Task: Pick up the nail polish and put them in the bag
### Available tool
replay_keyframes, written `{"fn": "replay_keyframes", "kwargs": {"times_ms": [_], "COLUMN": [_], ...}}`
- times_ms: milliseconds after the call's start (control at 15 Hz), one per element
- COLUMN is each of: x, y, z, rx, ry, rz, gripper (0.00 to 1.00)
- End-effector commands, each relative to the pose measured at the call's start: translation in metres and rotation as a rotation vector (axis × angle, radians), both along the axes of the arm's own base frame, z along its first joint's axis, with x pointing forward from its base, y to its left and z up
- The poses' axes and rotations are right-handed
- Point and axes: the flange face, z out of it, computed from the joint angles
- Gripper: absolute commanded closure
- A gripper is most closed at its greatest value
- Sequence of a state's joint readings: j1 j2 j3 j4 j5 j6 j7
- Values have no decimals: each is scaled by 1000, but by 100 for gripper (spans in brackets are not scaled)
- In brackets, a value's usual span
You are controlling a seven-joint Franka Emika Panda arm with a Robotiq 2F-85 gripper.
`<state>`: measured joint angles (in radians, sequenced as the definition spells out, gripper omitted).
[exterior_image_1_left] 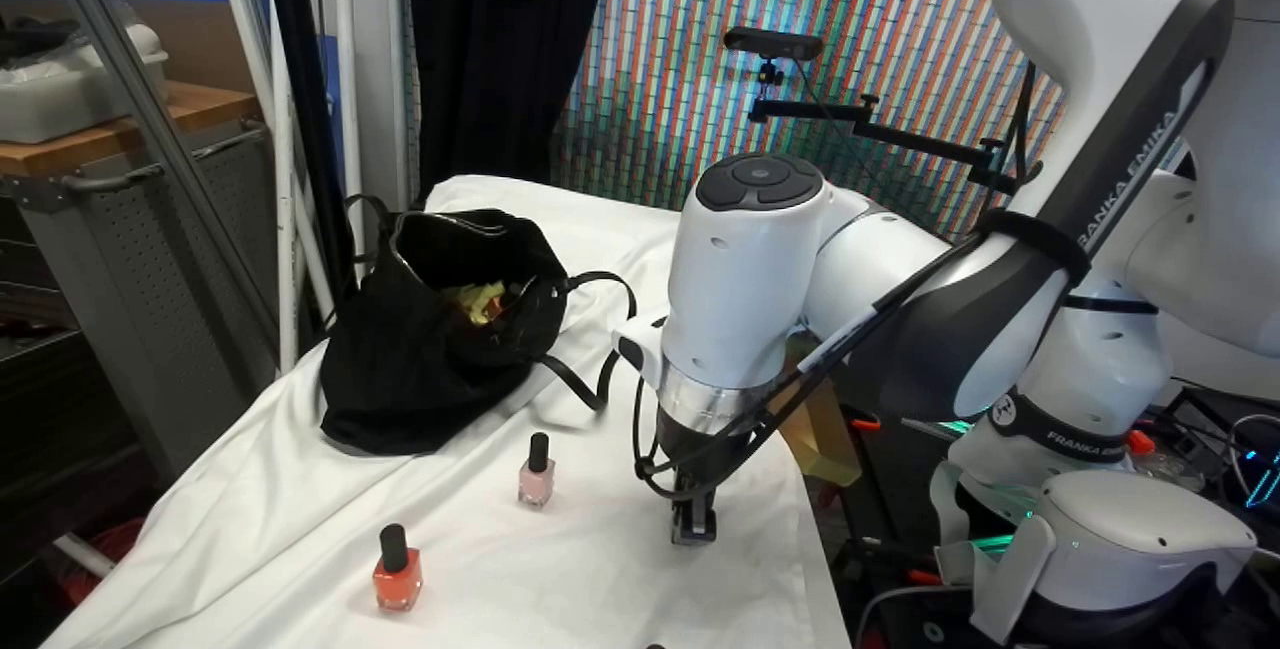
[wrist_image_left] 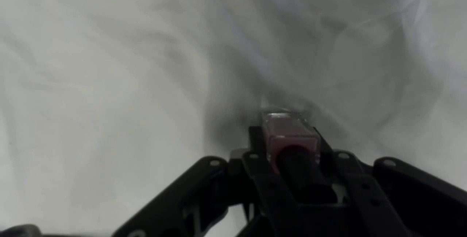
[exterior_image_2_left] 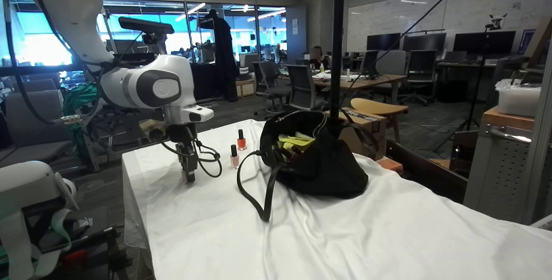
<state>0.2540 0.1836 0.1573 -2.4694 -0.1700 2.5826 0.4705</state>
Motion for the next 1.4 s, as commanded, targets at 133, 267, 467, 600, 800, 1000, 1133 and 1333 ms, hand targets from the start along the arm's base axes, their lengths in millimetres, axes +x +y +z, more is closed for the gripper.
{"fn": "replay_keyframes", "kwargs": {"times_ms": [133,267,467,600,800,1000,1133,1333], "x": [-1,5,18,30,55,77,92,116], "y": [-6,-14,-26,-34,-49,-58,-66,-79], "z": [15,23,40,55,82,103,116,134], "rx": [-85,-129,-171,-188,-211,-243,-265,-313], "ry": [16,2,-20,-55,-119,-192,-241,-320], "rz": [72,90,113,113,114,123,129,151], "gripper": [85,85,85,85,85,85,85,85]}}
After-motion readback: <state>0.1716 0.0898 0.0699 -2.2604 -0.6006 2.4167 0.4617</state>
